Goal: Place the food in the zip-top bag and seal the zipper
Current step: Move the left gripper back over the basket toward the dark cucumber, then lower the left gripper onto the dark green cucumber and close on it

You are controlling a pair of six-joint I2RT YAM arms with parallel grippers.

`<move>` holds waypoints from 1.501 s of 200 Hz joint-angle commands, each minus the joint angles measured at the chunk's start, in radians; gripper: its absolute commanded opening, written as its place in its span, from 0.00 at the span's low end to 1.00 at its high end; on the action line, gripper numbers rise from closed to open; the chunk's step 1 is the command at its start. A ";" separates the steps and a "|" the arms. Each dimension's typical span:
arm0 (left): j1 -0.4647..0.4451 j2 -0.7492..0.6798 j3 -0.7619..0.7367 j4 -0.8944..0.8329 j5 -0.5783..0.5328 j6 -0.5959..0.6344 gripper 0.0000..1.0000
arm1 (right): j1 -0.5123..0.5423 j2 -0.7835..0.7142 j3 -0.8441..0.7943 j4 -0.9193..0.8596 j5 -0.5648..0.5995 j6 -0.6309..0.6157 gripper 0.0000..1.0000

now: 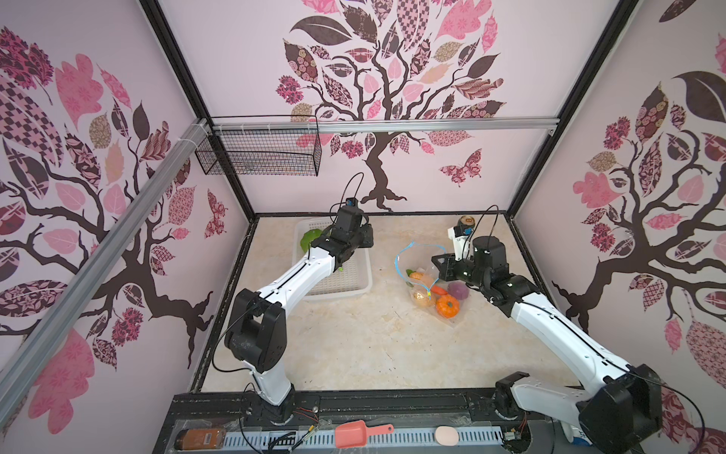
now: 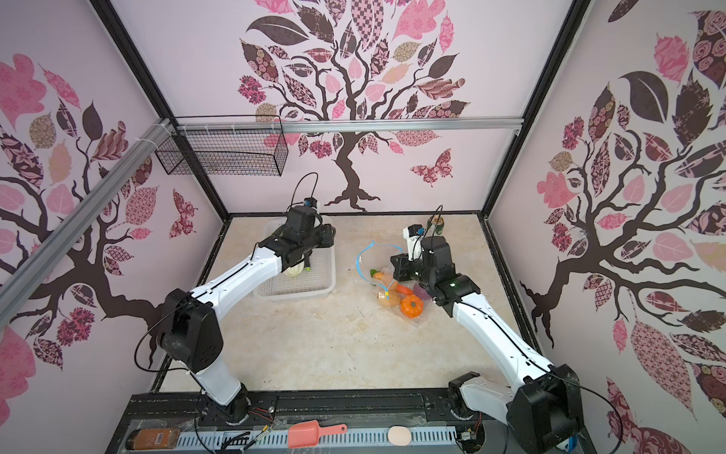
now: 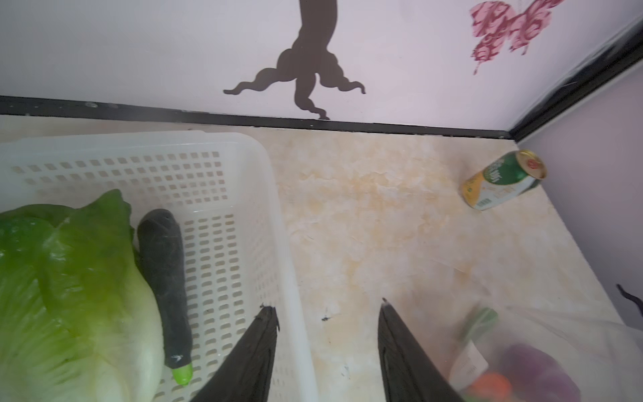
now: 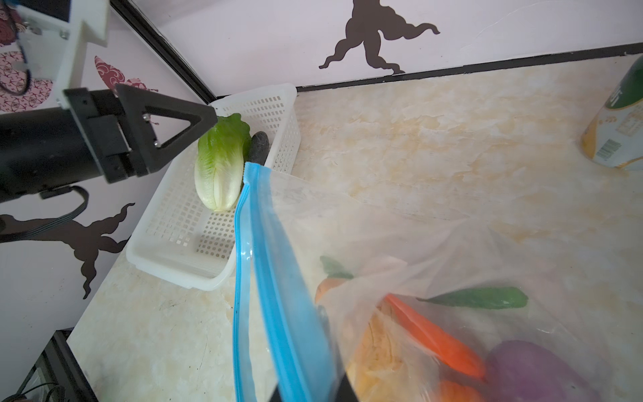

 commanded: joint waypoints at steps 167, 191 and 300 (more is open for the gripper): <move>0.137 0.560 0.521 -0.423 -0.257 0.104 0.71 | 0.001 -0.007 0.002 0.010 0.015 -0.005 0.00; 0.143 0.579 0.524 -0.428 -0.247 0.101 0.71 | 0.001 -0.009 0.002 0.008 0.018 -0.006 0.00; 0.143 0.597 0.490 -0.397 -0.056 0.037 0.71 | 0.001 -0.007 0.003 0.005 0.022 -0.007 0.00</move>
